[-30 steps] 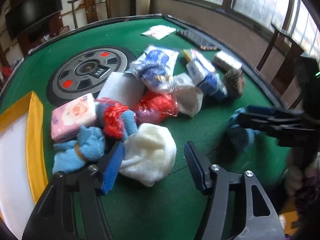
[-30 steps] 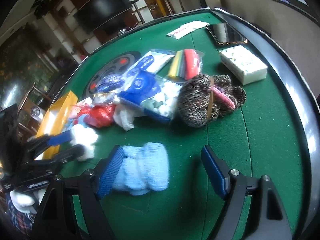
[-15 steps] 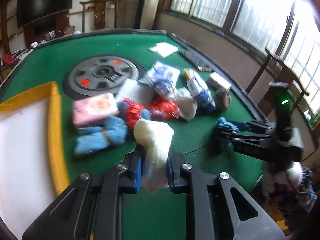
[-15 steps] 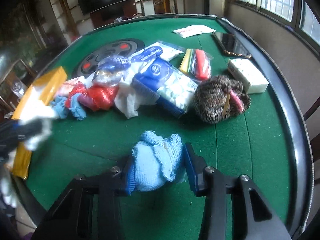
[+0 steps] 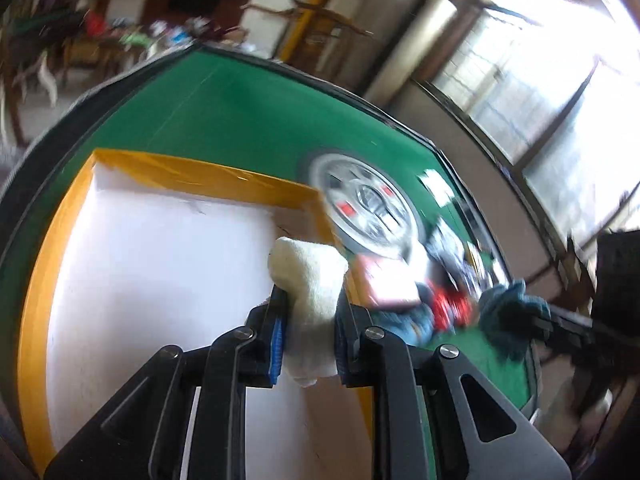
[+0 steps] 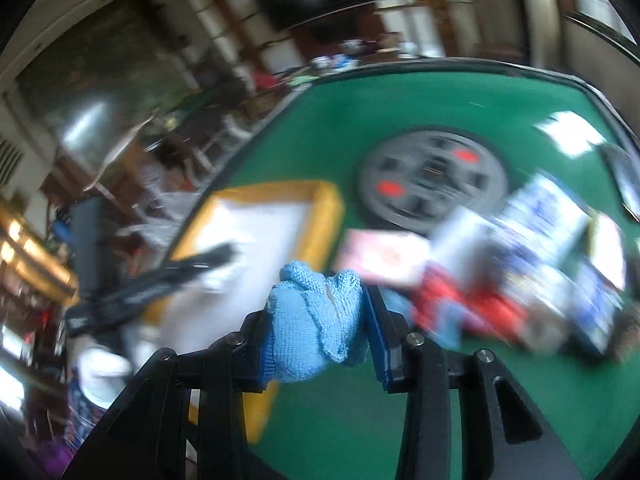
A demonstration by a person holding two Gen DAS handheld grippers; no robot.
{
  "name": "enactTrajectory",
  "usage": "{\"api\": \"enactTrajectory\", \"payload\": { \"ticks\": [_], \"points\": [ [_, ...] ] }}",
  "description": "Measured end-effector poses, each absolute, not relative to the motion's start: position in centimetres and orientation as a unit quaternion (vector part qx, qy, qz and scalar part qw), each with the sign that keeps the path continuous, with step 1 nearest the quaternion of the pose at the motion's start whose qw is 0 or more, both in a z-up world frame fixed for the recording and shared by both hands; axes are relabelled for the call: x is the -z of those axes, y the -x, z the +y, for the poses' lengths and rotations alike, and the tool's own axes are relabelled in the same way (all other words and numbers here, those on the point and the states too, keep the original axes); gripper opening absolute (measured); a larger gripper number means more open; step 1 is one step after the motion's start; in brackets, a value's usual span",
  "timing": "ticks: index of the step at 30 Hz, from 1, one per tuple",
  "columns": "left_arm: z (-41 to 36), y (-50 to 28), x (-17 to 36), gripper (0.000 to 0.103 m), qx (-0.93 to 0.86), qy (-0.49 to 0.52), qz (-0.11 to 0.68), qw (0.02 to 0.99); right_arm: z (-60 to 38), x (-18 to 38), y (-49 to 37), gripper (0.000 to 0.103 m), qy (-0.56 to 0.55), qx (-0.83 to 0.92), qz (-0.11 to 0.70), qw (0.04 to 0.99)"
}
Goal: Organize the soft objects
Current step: 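Carry both cloths into the yellow-rimmed tray and open both tools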
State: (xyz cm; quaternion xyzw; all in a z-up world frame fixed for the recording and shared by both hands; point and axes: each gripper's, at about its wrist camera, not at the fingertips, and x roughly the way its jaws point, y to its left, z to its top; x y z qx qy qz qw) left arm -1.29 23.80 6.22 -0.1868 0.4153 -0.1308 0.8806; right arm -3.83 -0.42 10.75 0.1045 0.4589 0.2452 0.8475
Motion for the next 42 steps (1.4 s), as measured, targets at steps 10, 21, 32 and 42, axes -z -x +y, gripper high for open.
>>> {"api": "enactTrajectory", "payload": {
  "ticks": [10, 21, 32, 42],
  "points": [
    [28.2, -4.5, -2.6, 0.025, 0.082, 0.267, 0.429, 0.859, 11.9, -7.2, -5.0, 0.035, -0.036, -0.213, 0.49, 0.845],
    [29.3, -4.7, -1.3, 0.058, 0.067, 0.315, 0.435, 0.84, 10.4, -7.6, -6.3, 0.057, -0.037, -0.164, 0.469, 0.867],
    [25.8, -0.9, -6.3, 0.068, 0.107, 0.297, 0.398, 0.861, -2.1, -13.7, 2.8, 0.093, -0.045, -0.1, 0.299, 0.948],
    [13.6, -1.0, -5.0, 0.068, 0.161, 0.192, 0.463, 0.85, -18.1, -6.1, 4.8, 0.096, -0.176, 0.035, 0.323, 0.929]
  ]
}}
